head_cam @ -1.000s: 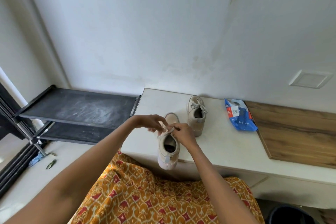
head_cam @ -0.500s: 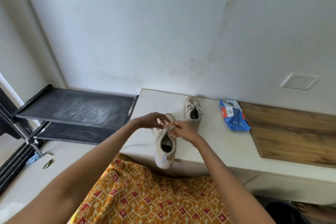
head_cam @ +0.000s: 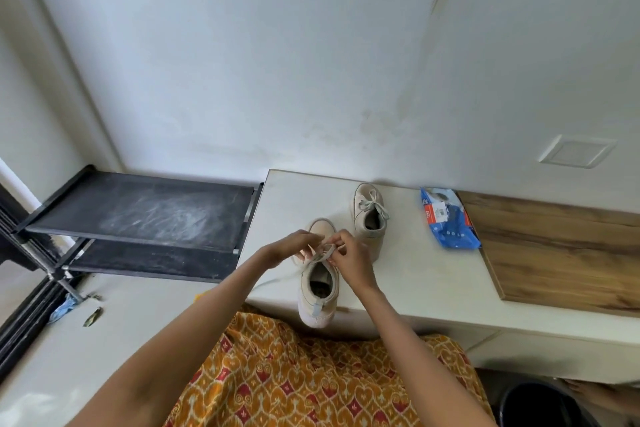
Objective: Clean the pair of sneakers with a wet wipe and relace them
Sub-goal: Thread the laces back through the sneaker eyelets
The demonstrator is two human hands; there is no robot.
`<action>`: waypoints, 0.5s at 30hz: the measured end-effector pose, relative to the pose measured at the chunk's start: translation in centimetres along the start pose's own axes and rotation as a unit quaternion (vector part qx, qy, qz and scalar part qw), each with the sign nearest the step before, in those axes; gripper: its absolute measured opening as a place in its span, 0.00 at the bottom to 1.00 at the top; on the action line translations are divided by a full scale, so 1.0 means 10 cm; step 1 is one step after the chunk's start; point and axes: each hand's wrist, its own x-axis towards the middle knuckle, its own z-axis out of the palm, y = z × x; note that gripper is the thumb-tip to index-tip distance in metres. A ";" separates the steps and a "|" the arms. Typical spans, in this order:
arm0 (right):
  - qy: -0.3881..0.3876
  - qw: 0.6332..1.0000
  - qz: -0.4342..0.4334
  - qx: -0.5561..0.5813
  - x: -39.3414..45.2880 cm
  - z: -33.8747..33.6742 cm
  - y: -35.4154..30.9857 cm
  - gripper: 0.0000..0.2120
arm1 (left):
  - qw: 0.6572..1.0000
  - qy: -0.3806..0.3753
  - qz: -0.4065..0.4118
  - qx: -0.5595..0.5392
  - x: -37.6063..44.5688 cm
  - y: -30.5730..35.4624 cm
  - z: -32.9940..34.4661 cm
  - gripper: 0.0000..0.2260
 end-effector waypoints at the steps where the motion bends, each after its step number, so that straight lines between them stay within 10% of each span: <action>1: 0.023 1.000 -0.003 0.011 -0.02 0.02 0.01 0.04 | 1.000 0.005 0.000 -0.001 -0.01 0.01 0.01 0.16; 5: 0.051 0.998 -0.028 0.020 -0.05 0.04 0.05 0.05 | 0.994 0.057 -0.007 0.091 0.02 -0.03 0.09 0.25; 8: 0.022 0.998 -0.063 0.023 -0.07 0.04 0.05 0.06 | 0.987 0.157 0.003 -0.043 0.06 -0.07 0.12 0.24; 13: 0.007 0.997 -0.034 0.068 -0.10 0.00 0.14 0.07 | 0.758 0.268 0.002 -0.595 0.14 -0.11 -0.16 0.13; 15: 0.005 0.995 -0.008 0.102 -0.10 0.00 0.16 0.07 | 0.763 0.265 0.009 -0.590 0.11 -0.13 -0.24 0.09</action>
